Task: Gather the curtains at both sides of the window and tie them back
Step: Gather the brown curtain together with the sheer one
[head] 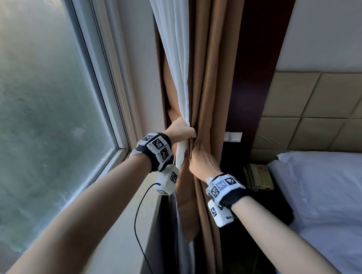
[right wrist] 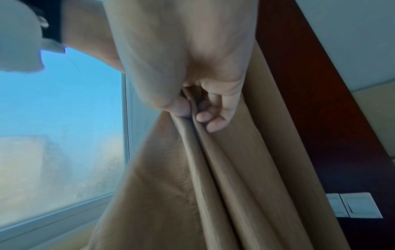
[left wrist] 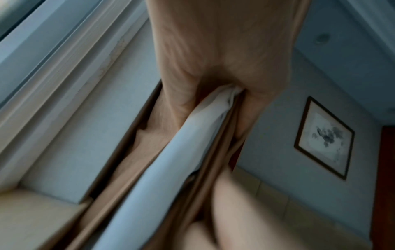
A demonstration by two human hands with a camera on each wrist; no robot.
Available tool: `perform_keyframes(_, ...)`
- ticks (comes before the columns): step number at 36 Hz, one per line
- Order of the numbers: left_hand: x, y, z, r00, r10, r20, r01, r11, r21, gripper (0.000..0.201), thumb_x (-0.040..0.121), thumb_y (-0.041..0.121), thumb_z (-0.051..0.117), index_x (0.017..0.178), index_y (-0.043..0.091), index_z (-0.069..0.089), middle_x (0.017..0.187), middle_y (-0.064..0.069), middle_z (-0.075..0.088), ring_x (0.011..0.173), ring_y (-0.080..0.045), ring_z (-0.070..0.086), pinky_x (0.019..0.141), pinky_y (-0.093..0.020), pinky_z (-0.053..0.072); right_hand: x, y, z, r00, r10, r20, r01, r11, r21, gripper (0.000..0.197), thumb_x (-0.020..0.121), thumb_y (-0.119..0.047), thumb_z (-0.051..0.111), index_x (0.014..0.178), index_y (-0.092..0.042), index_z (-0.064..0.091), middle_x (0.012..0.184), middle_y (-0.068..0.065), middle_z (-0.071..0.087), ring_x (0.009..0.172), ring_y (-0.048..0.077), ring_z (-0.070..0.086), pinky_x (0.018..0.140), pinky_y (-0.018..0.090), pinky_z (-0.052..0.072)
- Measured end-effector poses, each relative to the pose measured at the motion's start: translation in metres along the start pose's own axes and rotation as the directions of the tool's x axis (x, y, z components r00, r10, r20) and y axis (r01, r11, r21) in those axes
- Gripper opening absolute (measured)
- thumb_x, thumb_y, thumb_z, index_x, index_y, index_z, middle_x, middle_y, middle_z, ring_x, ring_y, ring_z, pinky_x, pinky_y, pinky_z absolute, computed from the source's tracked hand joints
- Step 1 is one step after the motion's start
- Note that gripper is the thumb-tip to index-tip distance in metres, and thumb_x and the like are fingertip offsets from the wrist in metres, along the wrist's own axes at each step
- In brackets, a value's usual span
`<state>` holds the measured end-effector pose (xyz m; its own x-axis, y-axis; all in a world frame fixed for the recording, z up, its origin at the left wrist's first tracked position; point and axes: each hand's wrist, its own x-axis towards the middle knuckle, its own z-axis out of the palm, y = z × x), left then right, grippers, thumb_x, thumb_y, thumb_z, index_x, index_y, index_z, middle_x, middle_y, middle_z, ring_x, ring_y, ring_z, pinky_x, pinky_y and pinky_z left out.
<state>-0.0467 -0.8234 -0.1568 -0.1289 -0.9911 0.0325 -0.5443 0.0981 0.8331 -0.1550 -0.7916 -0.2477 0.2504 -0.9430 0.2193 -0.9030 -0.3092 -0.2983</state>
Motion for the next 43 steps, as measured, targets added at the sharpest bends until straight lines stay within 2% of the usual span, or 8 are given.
perform_keyframes(5, -0.002, 0.012, 0.003, 0.994, -0.028, 0.107, 0.047, 0.983, -0.178, 0.044, 0.080, 0.009, 0.073, 0.121, 0.016, 0.057, 0.113, 0.004, 0.064, 0.108, -0.013, 0.060, 0.085, -0.020, 0.044, -0.001, 0.007, -0.009, 0.992, -0.065, 0.106, 0.071, 0.996, -0.053, 0.042, 0.090, -0.007, 0.039, 0.131, 0.003, 0.039, 0.122, 0.026, 0.052, 0.105, 0.041, 0.059, 0.084, 0.041, 0.046)
perform_keyframes(9, 0.007, 0.006, 0.015, 0.980, -0.092, -0.179, 0.080, 0.994, -0.070, 0.061, 0.075, 0.041, 0.075, 0.128, 0.019, 0.056, 0.115, 0.003, 0.063, 0.105, -0.017, 0.060, 0.093, -0.030, 0.050, -0.001, 0.017, -0.009, 0.975, -0.103, 0.197, 0.103, 0.995, 0.011, 0.059, 0.089, -0.011, 0.040, 0.144, -0.004, 0.021, 0.141, 0.023, 0.036, 0.118, 0.044, 0.050, 0.096, 0.047, 0.044)
perform_keyframes(15, 0.012, -0.001, 0.016, 0.935, -0.100, -0.339, 0.133, 0.988, 0.076, 0.045, 0.080, 0.012, 0.050, 0.124, 0.005, 0.054, 0.118, -0.018, 0.059, 0.109, -0.034, 0.056, 0.094, -0.036, 0.049, 0.003, 0.052, -0.013, 0.947, -0.170, 0.273, 0.138, 0.981, 0.134, 0.081, 0.082, -0.014, 0.042, 0.146, -0.045, 0.004, 0.145, 0.010, 0.032, 0.127, 0.037, 0.045, 0.103, 0.044, 0.042)
perform_keyframes(18, 0.018, -0.008, 0.013, 0.933, -0.087, -0.350, 0.125, 0.988, 0.089, 0.045, 0.079, 0.010, 0.048, 0.123, 0.006, 0.055, 0.116, -0.016, 0.060, 0.109, -0.034, 0.056, 0.094, -0.035, 0.048, 0.011, 0.077, -0.016, 0.947, -0.186, 0.261, 0.159, 0.980, 0.121, 0.082, 0.082, -0.011, 0.043, 0.142, -0.056, 0.010, 0.142, 0.002, 0.032, 0.115, 0.029, 0.054, 0.086, 0.030, 0.048)
perform_keyframes(21, 0.018, -0.009, 0.011, 0.931, -0.090, -0.354, 0.135, 0.985, 0.104, 0.047, 0.079, 0.012, 0.048, 0.124, 0.007, 0.053, 0.116, -0.014, 0.060, 0.107, -0.033, 0.056, 0.092, -0.034, 0.048, 0.027, 0.101, -0.019, 0.955, -0.154, 0.254, 0.129, 0.985, 0.114, 0.075, 0.084, -0.010, 0.046, 0.140, -0.055, 0.025, 0.133, 0.000, 0.035, 0.105, 0.021, 0.057, 0.078, 0.026, 0.049)
perform_keyframes(30, 0.019, -0.007, 0.018, 0.911, -0.128, -0.391, 0.178, 0.979, 0.096, 0.043, 0.078, 0.010, 0.047, 0.119, 0.006, 0.055, 0.112, -0.013, 0.061, 0.102, -0.030, 0.059, 0.087, -0.034, 0.051, 0.085, 0.139, -0.044, 0.973, 0.010, 0.232, -0.010, 1.000, 0.000, 0.056, 0.088, -0.010, 0.053, 0.140, -0.029, 0.043, 0.154, 0.012, 0.018, 0.138, 0.035, 0.032, 0.112, 0.047, 0.032)
perform_keyframes(37, 0.024, -0.001, 0.024, 0.888, -0.146, -0.436, 0.200, 0.977, 0.079, 0.037, 0.084, 0.010, 0.050, 0.120, 0.005, 0.054, 0.114, -0.014, 0.060, 0.102, -0.030, 0.057, 0.086, -0.033, 0.049, 0.131, 0.153, -0.063, 0.980, 0.197, 0.013, -0.194, 0.955, 0.225, 0.088, 0.082, -0.020, 0.064, 0.150, -0.023, 0.007, 0.145, 0.014, 0.030, 0.126, 0.038, 0.043, 0.104, 0.051, 0.037)
perform_keyframes(43, 0.016, 0.009, 0.032, 0.870, -0.197, -0.453, 0.253, 0.965, 0.066, 0.044, 0.077, 0.018, 0.047, 0.119, 0.007, 0.055, 0.110, -0.013, 0.061, 0.101, -0.031, 0.059, 0.089, -0.037, 0.051, 0.144, 0.167, -0.061, 0.974, 0.210, 0.079, -0.217, 0.790, 0.573, 0.108, 0.080, -0.027, 0.073, 0.151, -0.033, -0.009, 0.130, 0.004, 0.056, 0.117, 0.026, 0.055, 0.090, 0.027, 0.040)
